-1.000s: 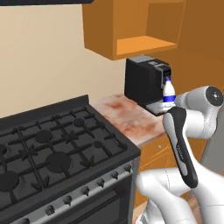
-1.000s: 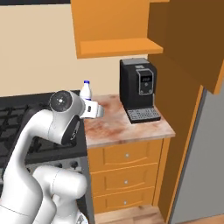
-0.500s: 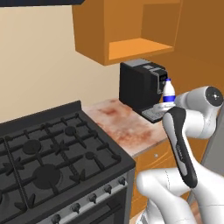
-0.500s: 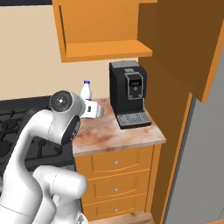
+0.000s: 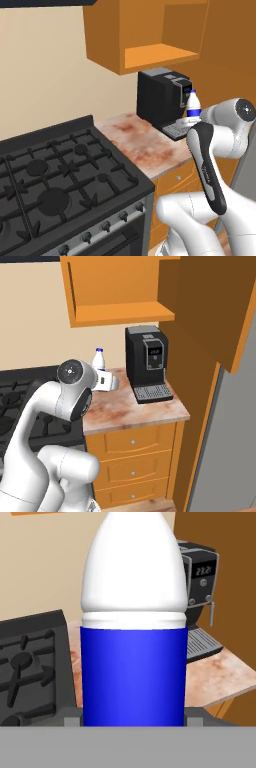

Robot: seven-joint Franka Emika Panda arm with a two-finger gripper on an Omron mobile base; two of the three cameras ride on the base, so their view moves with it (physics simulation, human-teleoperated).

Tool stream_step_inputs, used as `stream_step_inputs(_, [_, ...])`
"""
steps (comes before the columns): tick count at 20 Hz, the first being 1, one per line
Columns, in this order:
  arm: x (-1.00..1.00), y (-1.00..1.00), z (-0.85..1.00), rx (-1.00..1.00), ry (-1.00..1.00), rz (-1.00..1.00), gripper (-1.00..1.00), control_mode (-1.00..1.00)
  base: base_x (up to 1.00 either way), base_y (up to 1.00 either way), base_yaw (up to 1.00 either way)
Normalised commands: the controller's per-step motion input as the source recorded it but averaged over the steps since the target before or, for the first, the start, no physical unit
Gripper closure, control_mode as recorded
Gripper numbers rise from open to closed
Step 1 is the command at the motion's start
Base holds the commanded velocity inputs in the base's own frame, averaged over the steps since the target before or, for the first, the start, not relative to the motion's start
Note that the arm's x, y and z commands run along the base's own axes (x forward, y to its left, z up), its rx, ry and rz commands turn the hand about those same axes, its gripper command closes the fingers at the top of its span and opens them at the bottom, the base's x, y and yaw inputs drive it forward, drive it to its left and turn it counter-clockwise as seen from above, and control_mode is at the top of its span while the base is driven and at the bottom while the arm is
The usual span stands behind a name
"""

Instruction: Pick the bottled water from the counter and place it in the open cabinet.

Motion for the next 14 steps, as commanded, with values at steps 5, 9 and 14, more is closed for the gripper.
stream_step_inputs(5, [0.0, 0.0, 0.0, 0.0, 0.0, 0.0, 1.0, 1.0, 0.11, -0.02, 0.01])
stream_step_inputs(9, [0.0, 0.0, 0.0, 0.0, 0.0, 0.0, 1.0, 1.0, 0.0, 0.0, 0.0])
stream_step_inputs(14, [0.0, 0.0, 0.0, 0.0, 0.0, 0.0, 1.0, 1.0, 0.0, 0.0, 0.0])
